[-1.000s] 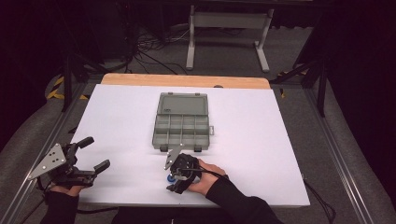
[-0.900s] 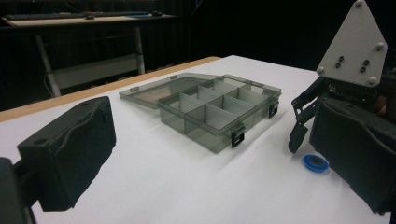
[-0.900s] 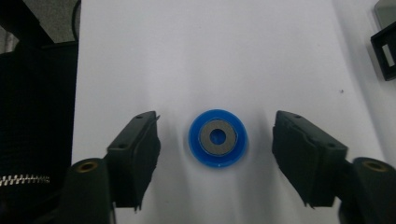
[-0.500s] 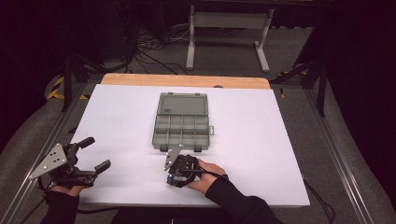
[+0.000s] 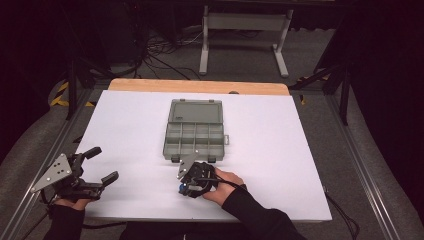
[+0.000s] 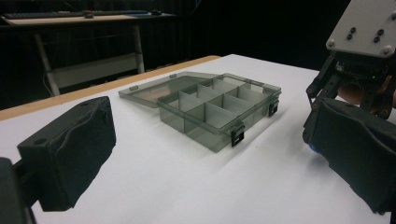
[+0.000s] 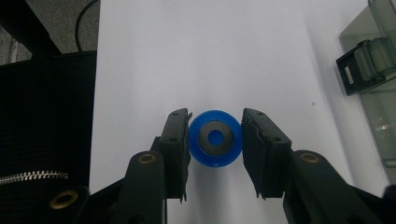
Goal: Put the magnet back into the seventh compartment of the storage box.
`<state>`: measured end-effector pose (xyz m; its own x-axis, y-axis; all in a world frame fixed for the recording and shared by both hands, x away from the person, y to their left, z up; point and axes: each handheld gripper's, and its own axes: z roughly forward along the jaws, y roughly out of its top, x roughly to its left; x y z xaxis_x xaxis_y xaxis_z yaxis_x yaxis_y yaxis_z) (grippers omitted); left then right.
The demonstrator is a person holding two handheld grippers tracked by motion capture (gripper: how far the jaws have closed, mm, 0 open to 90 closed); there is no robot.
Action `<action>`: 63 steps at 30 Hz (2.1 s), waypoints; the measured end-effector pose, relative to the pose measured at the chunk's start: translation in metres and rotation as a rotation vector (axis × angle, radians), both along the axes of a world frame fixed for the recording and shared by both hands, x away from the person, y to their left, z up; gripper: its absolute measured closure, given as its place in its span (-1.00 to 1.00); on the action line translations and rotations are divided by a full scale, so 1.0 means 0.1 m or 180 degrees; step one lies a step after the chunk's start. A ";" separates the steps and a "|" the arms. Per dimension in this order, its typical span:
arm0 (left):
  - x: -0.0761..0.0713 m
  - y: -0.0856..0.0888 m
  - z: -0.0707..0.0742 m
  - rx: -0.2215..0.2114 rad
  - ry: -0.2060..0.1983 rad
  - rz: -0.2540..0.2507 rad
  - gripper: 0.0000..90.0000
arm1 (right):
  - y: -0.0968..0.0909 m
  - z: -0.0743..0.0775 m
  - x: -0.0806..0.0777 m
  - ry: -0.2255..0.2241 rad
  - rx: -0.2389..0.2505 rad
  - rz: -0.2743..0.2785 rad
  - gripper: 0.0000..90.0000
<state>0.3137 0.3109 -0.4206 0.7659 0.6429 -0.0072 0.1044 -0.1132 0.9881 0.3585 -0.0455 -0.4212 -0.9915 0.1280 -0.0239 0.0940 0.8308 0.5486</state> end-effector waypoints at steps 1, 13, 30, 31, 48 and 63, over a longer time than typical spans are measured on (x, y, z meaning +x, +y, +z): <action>0.00 0.00 0.00 0.0000 0.0000 0.0000 -0.98 | 0.00 0.02 0.00 0.0003 -0.0001 -0.0006 0.39; 0.00 0.00 0.00 -0.0010 -0.0001 0.0008 -0.98 | -0.07 0.28 -0.01 -0.0066 0.0153 -0.0001 0.39; 0.00 0.00 0.00 0.0003 0.0005 -0.0002 -0.97 | -0.18 0.53 0.06 -0.0120 0.0264 -0.0126 0.39; 0.01 0.00 -0.01 -0.0009 0.0002 0.0003 -0.98 | -0.19 0.54 0.08 -0.0126 0.0265 -0.0132 0.38; 0.01 0.00 -0.01 -0.0009 0.0002 0.0005 -0.97 | -0.32 0.69 0.30 -0.0172 0.0268 -0.0437 0.38; 0.01 0.00 -0.01 -0.0007 0.0003 0.0005 -0.98 | -0.46 0.79 0.53 -0.0195 0.0325 -0.0782 0.38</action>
<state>0.3145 0.3107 -0.4215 0.7649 0.6441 -0.0093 0.1054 -0.1110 0.9882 0.4116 -0.0917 -0.3425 -0.9275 0.3695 -0.0574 0.2502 0.7272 0.6392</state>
